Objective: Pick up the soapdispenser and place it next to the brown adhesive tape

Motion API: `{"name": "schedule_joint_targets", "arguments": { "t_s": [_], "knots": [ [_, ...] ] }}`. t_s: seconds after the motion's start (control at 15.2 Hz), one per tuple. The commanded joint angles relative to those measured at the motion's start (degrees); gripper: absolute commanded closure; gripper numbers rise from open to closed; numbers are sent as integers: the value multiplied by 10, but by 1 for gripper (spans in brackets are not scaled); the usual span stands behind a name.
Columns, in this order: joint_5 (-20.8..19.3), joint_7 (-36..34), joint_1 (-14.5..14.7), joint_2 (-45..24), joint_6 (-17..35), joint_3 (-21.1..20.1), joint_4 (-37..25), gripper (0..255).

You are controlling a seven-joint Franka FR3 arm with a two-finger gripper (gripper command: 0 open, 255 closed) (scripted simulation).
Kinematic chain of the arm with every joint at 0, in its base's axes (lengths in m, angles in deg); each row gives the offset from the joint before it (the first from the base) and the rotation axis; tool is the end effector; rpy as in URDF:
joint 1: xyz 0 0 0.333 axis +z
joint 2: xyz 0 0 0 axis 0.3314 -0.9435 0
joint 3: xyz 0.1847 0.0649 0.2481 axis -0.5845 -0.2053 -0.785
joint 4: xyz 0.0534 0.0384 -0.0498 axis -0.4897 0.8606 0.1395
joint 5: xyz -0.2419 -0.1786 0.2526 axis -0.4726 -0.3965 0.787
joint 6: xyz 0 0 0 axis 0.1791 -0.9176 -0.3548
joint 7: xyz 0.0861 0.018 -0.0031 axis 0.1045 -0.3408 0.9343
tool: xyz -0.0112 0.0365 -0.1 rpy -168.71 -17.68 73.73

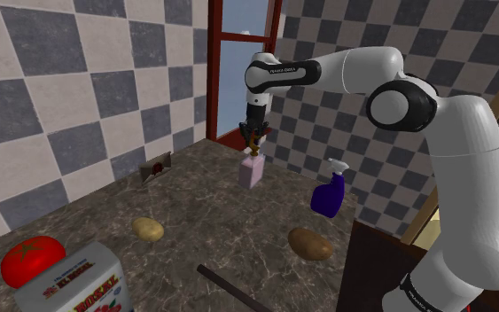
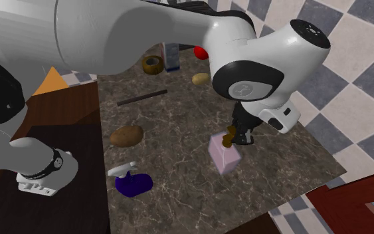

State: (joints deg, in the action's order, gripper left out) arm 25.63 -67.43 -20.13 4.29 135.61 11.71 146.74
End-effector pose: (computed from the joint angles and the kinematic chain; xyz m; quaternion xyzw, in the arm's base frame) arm 0.7153 0.0084 0.4097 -0.9978 0.0337 0.0448 0.0354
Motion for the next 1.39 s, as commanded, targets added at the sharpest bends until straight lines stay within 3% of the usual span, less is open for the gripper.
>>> {"name": "schedule_joint_targets", "arguments": {
  "t_s": [0.0, 0.46, 1.32],
  "knots": [
    [0, 0, 0, 0, 0, 0, 0, 255],
    [0, 0, 0, 0, 0, 0, 0, 255],
    [-1, -6, 0, -5, -103, 0, -108, 255]
  ]
}}
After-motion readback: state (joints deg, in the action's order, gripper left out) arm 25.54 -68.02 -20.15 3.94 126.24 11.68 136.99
